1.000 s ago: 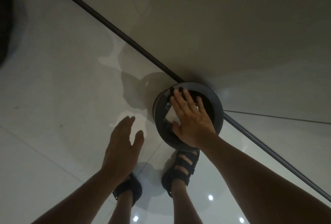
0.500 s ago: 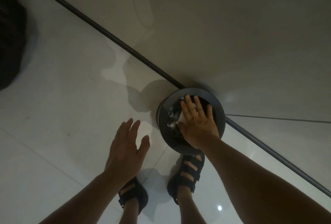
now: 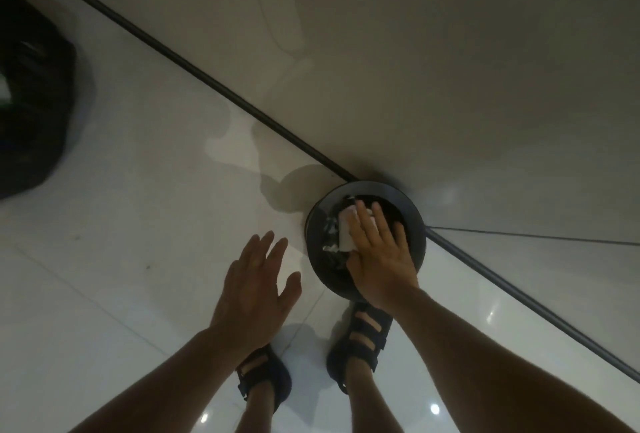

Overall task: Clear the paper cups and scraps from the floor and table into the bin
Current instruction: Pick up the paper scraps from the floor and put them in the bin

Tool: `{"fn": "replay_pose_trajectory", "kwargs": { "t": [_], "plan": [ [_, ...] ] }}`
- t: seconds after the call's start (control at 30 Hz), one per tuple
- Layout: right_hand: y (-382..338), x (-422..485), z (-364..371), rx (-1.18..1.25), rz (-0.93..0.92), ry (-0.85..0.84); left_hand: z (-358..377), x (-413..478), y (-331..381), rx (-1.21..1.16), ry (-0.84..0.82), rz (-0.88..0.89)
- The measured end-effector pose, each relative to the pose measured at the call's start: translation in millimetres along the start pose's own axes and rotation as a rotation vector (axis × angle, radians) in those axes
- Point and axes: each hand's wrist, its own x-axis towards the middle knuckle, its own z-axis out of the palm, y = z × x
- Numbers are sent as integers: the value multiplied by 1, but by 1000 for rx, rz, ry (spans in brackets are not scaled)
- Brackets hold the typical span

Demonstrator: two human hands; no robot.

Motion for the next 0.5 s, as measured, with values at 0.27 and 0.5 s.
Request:
{"fn": "replay_pose_trajectory", "kwargs": {
  "t": [0.27, 0.5],
  "plan": [
    [-19, -119, -79, 179, 298, -9, -93, -42, 85, 171, 2, 260],
    [-55, -252, -181, 255, 624, 56, -167, -116, 134, 249, -103, 428]
  ]
}}
